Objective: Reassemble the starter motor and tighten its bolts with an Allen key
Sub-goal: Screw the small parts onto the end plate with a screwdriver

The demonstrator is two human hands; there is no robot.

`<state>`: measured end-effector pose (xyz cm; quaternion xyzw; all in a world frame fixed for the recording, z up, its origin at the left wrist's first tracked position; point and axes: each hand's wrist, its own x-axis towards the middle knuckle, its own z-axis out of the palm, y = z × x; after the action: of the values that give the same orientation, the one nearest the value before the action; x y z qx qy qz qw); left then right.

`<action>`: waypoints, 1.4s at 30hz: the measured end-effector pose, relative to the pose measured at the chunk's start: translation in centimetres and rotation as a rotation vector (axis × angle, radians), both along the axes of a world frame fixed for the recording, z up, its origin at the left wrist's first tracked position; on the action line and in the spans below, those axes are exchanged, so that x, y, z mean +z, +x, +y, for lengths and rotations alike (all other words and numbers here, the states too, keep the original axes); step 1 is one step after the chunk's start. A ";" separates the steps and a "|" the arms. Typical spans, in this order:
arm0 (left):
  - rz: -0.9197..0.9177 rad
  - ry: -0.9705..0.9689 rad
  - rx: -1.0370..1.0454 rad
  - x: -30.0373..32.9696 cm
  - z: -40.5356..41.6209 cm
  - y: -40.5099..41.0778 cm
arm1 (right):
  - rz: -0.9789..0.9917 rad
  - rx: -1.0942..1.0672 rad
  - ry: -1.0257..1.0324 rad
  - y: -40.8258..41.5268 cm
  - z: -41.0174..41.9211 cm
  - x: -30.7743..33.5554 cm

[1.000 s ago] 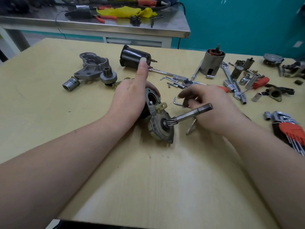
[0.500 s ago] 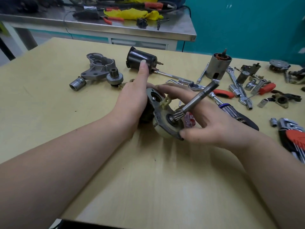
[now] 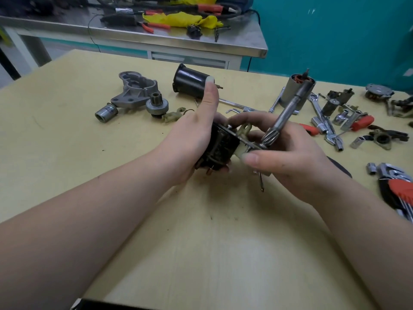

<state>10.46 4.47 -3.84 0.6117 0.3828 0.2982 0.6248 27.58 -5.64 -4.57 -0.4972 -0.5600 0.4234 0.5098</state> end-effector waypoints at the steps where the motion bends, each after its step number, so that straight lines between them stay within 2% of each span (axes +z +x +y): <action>1: -0.017 0.008 -0.016 0.0 -0.2 0.0 | 0.039 0.005 0.004 0.1 0.1 -0.1; 5: -0.061 0.014 -0.016 -0.2 -0.2 0.0 | 0.183 0.059 0.077 -0.2 0.3 -0.5; 12: -0.090 0.014 -0.017 -0.4 0.0 -0.1 | 0.298 0.100 0.133 -0.3 0.5 -0.8; 21: -0.159 0.002 -0.126 -0.3 0.0 -0.2 | 0.250 0.044 0.117 0.9 0.2 -0.2; 30: -0.103 0.191 0.041 -0.2 -1.3 0.3 | 0.157 -0.002 0.153 -0.3 0.1 0.0; 42: -0.115 0.130 0.027 -0.5 -1.1 0.5 | 0.035 -0.061 0.199 -0.5 -0.3 0.1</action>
<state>10.93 3.41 -4.32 0.6276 0.3342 0.3653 0.6007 27.09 -5.98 -4.50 -0.4535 -0.5748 0.3586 0.5790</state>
